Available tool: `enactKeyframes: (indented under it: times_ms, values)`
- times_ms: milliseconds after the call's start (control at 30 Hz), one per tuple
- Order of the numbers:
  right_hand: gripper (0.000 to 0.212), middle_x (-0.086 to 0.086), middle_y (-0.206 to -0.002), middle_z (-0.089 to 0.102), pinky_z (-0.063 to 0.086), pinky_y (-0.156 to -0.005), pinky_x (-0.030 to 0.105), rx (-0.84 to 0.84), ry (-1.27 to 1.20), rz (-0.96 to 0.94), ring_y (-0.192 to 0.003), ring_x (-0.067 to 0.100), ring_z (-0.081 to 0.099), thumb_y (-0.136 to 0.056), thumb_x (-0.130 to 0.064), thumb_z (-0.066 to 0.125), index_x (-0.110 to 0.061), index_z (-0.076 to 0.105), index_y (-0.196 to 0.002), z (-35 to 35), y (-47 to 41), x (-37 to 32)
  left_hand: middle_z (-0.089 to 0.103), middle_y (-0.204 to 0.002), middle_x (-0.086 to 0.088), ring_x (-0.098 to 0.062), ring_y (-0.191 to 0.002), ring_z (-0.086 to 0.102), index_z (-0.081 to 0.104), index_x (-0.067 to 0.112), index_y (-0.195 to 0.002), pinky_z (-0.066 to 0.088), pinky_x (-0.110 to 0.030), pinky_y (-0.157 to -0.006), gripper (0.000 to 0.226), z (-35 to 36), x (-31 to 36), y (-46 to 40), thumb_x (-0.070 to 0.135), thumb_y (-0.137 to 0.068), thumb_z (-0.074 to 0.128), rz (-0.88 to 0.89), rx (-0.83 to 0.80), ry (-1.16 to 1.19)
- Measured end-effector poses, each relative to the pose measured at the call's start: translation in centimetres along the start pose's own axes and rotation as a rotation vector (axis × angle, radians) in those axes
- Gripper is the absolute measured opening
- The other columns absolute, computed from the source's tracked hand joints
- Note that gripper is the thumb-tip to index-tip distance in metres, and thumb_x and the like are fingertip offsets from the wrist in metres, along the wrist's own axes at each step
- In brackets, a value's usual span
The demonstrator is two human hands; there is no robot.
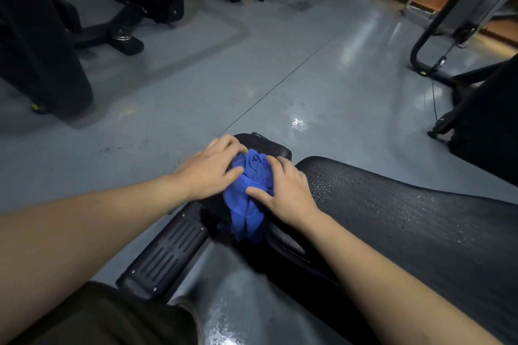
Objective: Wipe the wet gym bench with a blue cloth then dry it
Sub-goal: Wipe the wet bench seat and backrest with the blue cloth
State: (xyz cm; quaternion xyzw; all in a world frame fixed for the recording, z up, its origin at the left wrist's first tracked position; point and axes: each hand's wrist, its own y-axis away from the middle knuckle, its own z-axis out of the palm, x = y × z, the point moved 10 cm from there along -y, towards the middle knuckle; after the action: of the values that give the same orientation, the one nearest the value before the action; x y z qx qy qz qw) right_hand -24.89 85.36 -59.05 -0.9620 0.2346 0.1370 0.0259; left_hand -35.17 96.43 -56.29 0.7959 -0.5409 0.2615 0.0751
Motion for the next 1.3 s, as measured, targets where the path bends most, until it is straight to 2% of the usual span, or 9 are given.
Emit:
enactKeyframes:
  times_ms: [133,233,300,400,633,867,1000,1133,1300]
  values:
    - [0.090,0.008,-0.152,0.037,0.024,-0.117,0.045,0.045,0.053,0.019,-0.143,0.024,0.029,-0.081,-0.079,0.025,-0.020,0.036,-0.148,-3.1,3.4,4.5,0.025,-0.155,0.006,-0.014,-0.146,0.021,0.034,0.028,-0.150,0.024,-0.032,-0.117,0.073,3.5,3.1,0.5,0.065,-0.088,0.049,0.100,-0.121,-0.140]
    - [0.084,0.009,-0.151,0.039,0.024,-0.118,0.044,0.064,0.089,0.030,-0.142,0.026,0.031,-0.086,-0.073,0.026,-0.017,0.040,-0.146,-4.2,5.6,6.5,-0.004,-0.167,0.001,-0.018,-0.153,-0.010,0.010,0.029,-0.159,0.005,-0.040,-0.125,0.105,6.7,3.7,0.6,0.088,-0.075,0.032,0.030,-0.250,-0.236]
    - [0.078,0.009,-0.149,0.040,0.026,-0.118,0.047,0.056,0.115,0.012,-0.141,0.027,0.032,-0.090,-0.070,0.029,-0.017,0.041,-0.146,-3.9,6.1,6.4,-0.018,-0.166,-0.001,-0.021,-0.151,-0.023,-0.006,0.031,-0.158,0.001,-0.046,-0.124,0.108,8.1,3.0,0.3,0.087,-0.073,0.031,-0.039,-0.324,-0.290]
    - [0.072,0.009,-0.148,0.042,0.027,-0.117,0.050,0.025,0.236,-0.056,-0.141,0.031,0.034,-0.093,-0.067,0.029,-0.018,0.042,-0.144,-2.7,6.2,5.4,-0.023,-0.164,-0.001,-0.026,-0.150,-0.025,-0.015,0.039,-0.154,0.004,-0.054,-0.123,0.103,9.0,2.2,-0.5,0.081,-0.077,0.040,-0.062,-0.392,-0.326]
    - [0.068,0.011,-0.137,0.051,0.034,-0.111,0.051,0.001,0.284,-0.054,-0.133,0.035,0.043,-0.092,-0.062,0.028,-0.016,0.050,-0.138,-2.1,5.8,5.5,0.000,-0.165,0.001,-0.026,-0.152,-0.011,0.004,0.039,-0.157,0.022,-0.061,-0.117,0.078,9.9,1.3,-4.2,0.055,-0.095,0.048,0.027,-0.288,-0.283]
    - [0.065,0.012,-0.135,0.053,0.035,-0.109,0.053,-0.002,0.283,-0.034,-0.131,0.036,0.045,-0.091,-0.060,0.029,-0.015,0.054,-0.131,-1.9,5.7,5.6,0.018,-0.161,-0.006,-0.031,-0.151,0.005,0.021,0.035,-0.155,0.022,-0.057,-0.117,0.071,11.0,1.1,-11.4,0.052,-0.094,0.052,-0.016,-0.178,-0.289]
    - [0.065,0.011,-0.132,0.054,0.035,-0.109,0.052,-0.006,0.266,-0.028,-0.128,0.035,0.045,-0.090,-0.061,0.029,-0.016,0.056,-0.128,-2.2,5.6,5.6,0.031,-0.151,-0.005,-0.029,-0.143,0.019,0.032,0.036,-0.148,0.032,-0.054,-0.110,0.067,11.4,1.3,-13.7,0.058,-0.087,0.050,-0.035,-0.167,-0.293]
    - [0.065,0.009,-0.132,0.053,0.034,-0.110,0.051,-0.003,0.252,-0.021,-0.127,0.034,0.045,-0.090,-0.061,0.031,-0.016,0.055,-0.129,-2.5,5.6,5.7,0.030,-0.150,-0.004,-0.025,-0.142,0.018,0.032,0.039,-0.148,0.032,-0.050,-0.113,0.075,10.7,1.1,-12.1,0.067,-0.078,0.037,0.011,-0.147,-0.232]
    - [0.068,0.009,-0.139,0.050,0.029,-0.115,0.050,-0.029,0.249,-0.017,-0.135,0.031,0.041,-0.090,-0.062,0.031,-0.016,0.054,-0.134,-2.4,5.6,5.6,0.024,-0.155,-0.001,-0.023,-0.148,0.010,0.027,0.038,-0.151,0.022,-0.044,-0.120,0.069,9.3,0.2,-7.4,0.064,-0.087,0.035,0.065,-0.154,-0.159]
